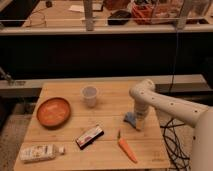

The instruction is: Wipe the white sponge on the table

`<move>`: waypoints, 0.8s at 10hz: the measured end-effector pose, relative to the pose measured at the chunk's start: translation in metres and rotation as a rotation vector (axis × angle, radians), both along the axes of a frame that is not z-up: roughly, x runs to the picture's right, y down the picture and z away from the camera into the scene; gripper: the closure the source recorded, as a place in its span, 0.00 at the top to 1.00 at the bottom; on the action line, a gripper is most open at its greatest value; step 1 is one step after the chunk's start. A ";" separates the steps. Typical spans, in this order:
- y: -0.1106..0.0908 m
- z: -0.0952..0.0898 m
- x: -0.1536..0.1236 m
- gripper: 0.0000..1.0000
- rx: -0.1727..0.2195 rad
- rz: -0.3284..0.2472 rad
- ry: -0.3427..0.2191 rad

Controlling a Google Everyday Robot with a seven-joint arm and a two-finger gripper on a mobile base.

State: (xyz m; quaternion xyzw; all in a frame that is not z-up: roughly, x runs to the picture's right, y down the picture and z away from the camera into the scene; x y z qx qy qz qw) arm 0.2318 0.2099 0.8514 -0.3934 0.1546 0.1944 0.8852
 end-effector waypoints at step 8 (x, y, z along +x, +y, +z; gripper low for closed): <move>0.004 -0.004 0.004 0.00 -0.010 0.000 0.006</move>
